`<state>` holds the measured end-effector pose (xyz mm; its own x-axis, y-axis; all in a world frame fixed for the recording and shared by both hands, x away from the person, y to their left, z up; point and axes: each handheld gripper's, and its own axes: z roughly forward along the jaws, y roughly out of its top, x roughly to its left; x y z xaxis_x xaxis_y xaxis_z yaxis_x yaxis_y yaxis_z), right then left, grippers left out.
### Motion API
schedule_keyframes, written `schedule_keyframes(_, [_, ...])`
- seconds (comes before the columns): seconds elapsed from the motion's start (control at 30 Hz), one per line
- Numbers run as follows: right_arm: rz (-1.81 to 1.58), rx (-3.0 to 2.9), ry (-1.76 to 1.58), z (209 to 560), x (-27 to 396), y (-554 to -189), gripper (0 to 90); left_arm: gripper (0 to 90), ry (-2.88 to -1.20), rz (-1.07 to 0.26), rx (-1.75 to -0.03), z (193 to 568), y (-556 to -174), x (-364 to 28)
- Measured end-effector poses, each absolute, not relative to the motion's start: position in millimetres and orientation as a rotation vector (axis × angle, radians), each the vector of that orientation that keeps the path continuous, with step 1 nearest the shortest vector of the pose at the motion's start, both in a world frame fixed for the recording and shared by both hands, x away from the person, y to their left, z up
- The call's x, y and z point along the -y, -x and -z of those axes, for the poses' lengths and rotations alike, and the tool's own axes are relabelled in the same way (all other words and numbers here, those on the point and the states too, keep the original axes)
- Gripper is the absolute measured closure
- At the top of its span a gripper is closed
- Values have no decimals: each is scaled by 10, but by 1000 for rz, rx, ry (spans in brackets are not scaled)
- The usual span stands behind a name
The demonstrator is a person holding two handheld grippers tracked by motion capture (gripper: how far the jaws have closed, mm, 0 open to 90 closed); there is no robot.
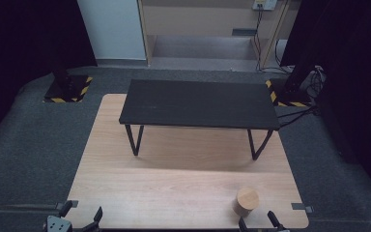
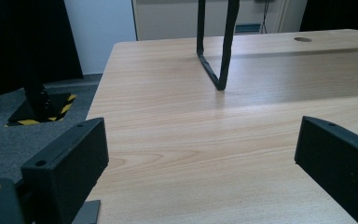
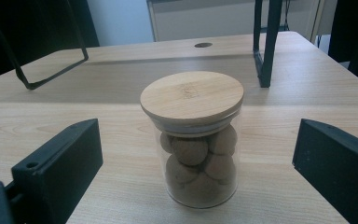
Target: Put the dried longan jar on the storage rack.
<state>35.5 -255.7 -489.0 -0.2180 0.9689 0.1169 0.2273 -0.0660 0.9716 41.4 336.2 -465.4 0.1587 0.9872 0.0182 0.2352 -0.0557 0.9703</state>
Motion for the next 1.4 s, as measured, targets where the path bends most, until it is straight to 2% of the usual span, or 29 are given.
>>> schedule_keyframes(1.4, [-1294, -1455, -1310, 5024, 2395, -316, 14, 14, -1493, -978, -1234, 4670, -394, -3396])
